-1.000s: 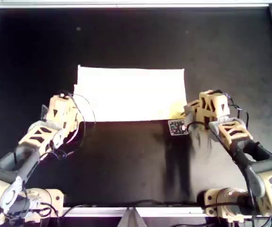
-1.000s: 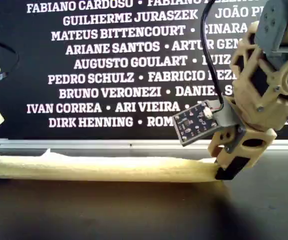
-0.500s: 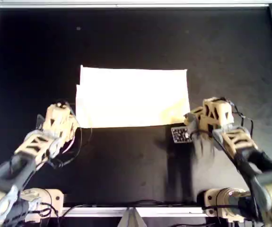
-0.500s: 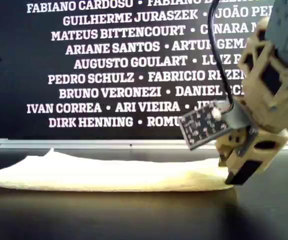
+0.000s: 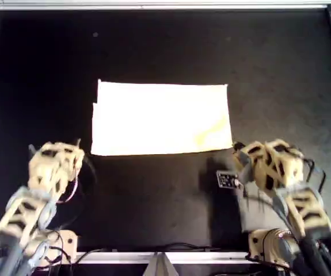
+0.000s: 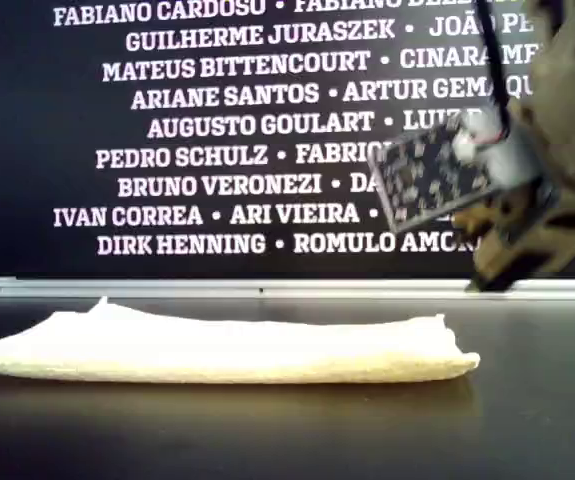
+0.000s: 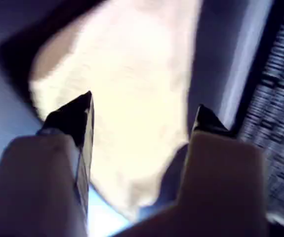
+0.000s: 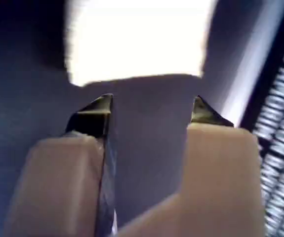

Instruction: Fold a cloth

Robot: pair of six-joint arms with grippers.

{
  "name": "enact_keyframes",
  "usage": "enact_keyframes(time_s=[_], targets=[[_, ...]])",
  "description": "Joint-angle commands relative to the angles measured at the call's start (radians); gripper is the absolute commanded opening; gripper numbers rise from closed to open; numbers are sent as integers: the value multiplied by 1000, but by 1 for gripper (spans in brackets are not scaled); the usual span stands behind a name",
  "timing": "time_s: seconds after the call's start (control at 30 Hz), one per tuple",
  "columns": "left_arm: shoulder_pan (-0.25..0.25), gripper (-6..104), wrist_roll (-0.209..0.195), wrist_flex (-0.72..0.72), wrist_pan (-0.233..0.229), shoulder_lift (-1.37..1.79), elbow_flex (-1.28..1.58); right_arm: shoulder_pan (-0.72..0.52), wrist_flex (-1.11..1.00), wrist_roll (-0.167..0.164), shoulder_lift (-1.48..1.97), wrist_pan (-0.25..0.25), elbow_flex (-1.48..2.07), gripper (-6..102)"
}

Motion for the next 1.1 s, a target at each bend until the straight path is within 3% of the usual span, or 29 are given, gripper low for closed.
enact_keyframes(time_s=[0.0,0.2,0.47,0.5,0.6,0.8,1.07], targets=[[3,71,5,-11,-6,298,34,-11,-26,6,285,8,40,62],[3,72,5,-12,-6,368,66,-9,-26,6,657,8,215,63],[3,72,5,-12,-6,368,64,5,-28,20,629,-9,259,63],[3,72,5,-12,-6,368,66,6,-28,6,630,-9,256,63],[3,72,5,-12,-6,368,67,14,-28,5,617,-11,255,63],[3,72,5,-12,-6,367,67,-11,-28,21,607,6,253,63],[3,72,5,-12,-5,365,127,3,-28,5,491,3,215,63]])
